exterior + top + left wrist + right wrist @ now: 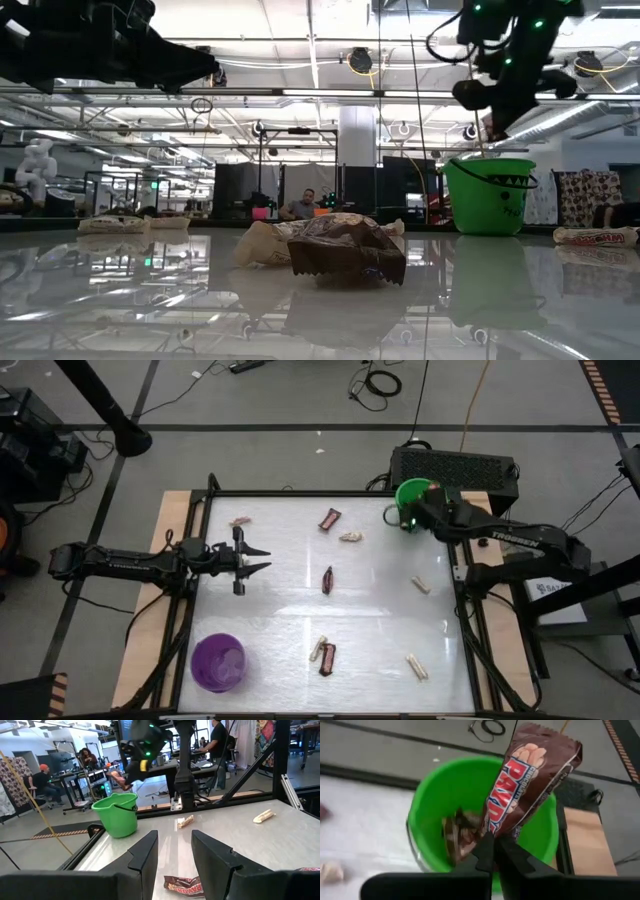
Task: Sort candy by brand, put in halloween buckets
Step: Put the brown candy bar into the green bucket
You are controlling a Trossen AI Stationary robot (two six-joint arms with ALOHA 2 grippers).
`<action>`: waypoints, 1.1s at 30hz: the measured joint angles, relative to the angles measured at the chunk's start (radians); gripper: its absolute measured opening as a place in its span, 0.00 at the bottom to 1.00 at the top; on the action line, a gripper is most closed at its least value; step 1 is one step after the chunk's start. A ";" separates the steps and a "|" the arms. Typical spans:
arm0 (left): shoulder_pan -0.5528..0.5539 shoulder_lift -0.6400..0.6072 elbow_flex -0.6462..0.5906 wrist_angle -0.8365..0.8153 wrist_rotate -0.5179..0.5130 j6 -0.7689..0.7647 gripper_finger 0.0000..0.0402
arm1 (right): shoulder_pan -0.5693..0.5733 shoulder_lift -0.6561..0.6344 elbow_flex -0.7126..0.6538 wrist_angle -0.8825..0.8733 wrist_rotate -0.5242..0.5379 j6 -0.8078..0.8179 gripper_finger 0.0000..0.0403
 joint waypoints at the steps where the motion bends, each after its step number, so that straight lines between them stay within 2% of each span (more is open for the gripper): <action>1: 0.000 0.000 0.000 0.000 0.000 0.000 0.32 | -0.028 0.000 0.000 0.034 -0.014 -0.031 0.04; 7: 0.000 0.000 0.000 -0.001 0.000 -0.001 0.32 | -0.168 0.007 0.000 0.147 -0.169 -0.118 0.11; 12: 0.000 0.000 0.000 -0.002 0.000 -0.002 0.32 | -0.231 0.033 0.000 0.177 -0.209 -0.158 0.19; 16: 0.000 0.000 0.000 -0.002 0.000 -0.002 0.32 | -0.237 0.049 0.000 0.242 -0.227 -0.229 0.25; 24: 0.000 0.000 0.000 -0.001 0.000 -0.001 0.32 | -0.149 0.085 0.001 0.625 -0.503 -0.354 0.30; 33: 0.000 0.000 0.000 -0.001 0.000 -0.002 0.32 | 0.062 0.317 0.001 0.829 -0.621 -0.374 0.30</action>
